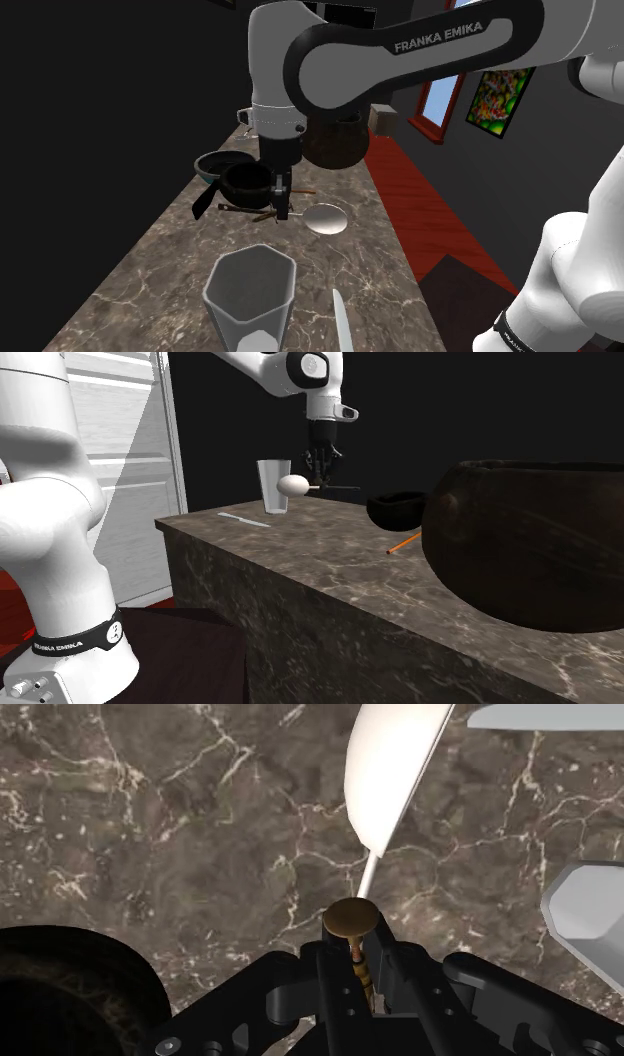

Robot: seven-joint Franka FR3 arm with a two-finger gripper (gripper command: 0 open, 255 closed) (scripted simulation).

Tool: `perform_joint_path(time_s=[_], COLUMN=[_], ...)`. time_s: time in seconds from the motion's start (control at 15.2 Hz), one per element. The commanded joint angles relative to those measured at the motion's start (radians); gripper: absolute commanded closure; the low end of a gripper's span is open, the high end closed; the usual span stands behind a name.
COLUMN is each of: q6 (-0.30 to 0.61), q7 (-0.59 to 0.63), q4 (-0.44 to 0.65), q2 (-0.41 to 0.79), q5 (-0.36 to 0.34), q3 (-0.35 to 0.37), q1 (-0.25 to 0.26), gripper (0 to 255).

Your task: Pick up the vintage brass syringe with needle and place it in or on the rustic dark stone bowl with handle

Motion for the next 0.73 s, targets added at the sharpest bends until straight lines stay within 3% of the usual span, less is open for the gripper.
perform_joint_path(time_s=[0.0, 0.66], q6=[-0.025, -0.159], q7=[-0.004, -0.005], q4=[0.022, 0.151], q2=[-0.003, -0.008], q5=[0.001, 0.003], q3=[-0.002, -0.002], q1=[-0.002, -0.002], gripper=[255, 255])
